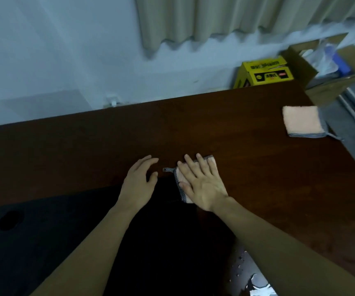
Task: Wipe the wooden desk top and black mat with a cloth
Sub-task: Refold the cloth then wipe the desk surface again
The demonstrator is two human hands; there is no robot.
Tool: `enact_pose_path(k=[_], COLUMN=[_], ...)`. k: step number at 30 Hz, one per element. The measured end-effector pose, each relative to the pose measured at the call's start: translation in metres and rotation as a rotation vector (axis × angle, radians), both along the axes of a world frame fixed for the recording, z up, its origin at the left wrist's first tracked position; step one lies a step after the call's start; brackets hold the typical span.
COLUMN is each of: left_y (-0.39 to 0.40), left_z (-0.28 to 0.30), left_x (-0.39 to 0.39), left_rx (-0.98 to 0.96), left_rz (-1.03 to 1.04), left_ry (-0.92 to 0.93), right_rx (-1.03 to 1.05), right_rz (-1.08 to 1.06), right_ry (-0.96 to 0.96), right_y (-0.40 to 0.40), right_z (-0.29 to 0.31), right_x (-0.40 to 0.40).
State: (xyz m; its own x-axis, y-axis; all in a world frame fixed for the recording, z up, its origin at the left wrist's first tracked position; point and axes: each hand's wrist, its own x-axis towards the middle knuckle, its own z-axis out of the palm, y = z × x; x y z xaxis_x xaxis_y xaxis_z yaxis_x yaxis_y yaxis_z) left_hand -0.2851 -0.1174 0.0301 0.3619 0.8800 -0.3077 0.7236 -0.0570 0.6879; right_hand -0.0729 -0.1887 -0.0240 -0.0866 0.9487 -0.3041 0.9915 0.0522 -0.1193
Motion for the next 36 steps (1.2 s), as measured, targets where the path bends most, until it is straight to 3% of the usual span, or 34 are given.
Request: enact_pose_path(k=[8,14,22,36], left_y=[0.048,0.079,0.118,0.114], left_z=[-0.019,-0.039,-0.065,-0.076], left_x=[0.058,0.074,0.097,0.113], left_rx=[0.153,0.279,0.36,0.394], left_rz=[-0.226,-0.261,-0.161,-0.028], left_ry=[0.071,0.192,0.335,0.295], right_rx=[0.046,0.073,0.053,0.092], right_rz=[-0.269,-0.335,-0.446,-0.484], right_ry=[-0.019,-0.024,-0.016,-0.026], right_y=[-0.015,-0.007,0.073,0.202], right_z=[-0.008,-0.012,-0.009,-0.017], right_x=[0.085,0.128,0.199,0.257])
